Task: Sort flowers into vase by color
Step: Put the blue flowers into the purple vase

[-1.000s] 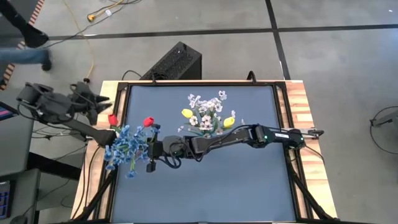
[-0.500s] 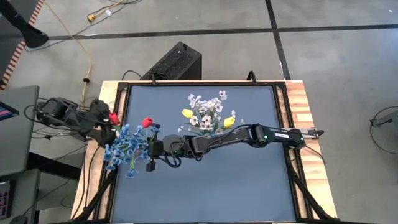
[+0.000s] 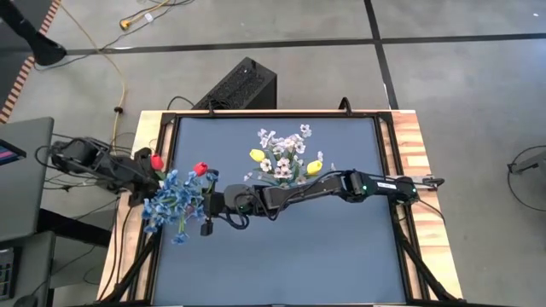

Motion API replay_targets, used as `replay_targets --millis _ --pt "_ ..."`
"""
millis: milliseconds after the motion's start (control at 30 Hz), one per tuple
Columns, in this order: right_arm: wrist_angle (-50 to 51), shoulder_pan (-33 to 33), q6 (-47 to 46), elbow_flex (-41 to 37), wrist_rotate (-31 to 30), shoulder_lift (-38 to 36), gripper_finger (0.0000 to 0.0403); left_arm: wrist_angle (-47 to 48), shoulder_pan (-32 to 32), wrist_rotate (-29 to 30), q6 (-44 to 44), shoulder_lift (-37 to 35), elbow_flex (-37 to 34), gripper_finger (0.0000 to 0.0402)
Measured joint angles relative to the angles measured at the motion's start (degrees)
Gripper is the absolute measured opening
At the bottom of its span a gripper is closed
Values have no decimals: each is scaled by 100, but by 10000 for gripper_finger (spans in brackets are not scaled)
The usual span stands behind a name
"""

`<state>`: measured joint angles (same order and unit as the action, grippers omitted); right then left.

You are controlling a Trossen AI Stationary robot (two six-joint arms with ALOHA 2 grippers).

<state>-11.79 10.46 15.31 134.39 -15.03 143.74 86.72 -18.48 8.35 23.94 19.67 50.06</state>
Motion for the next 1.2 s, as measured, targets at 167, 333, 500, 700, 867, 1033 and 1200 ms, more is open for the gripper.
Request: replay_targets --millis 167,333,500,700,867,1033,1200 --pt "35 0 -12 0 0 0 42 -336 -1 -310 -90 -285 -609 147" --pt "69 0 8 0 -1 0 42 -504 -7 -105 -159 -449 -581 142" --pt "57 0 256 0 -4 0 41 -523 -7 -255 -572 -457 -581 130" --pt "87 -31 315 -102 -2 0 41 -661 -7 -345 -1044 -274 -600 118" --pt "32 -55 286 -114 -6 4 41 -1276 -11 -679 -1110 -102 -797 114" --pt "36 -52 273 -116 -2 4 41 -1233 -11 -356 -1081 -17 -798 114" --pt "31 -55 76 -116 20 4 41 -1230 -11 -307 -929 -16 -798 114"
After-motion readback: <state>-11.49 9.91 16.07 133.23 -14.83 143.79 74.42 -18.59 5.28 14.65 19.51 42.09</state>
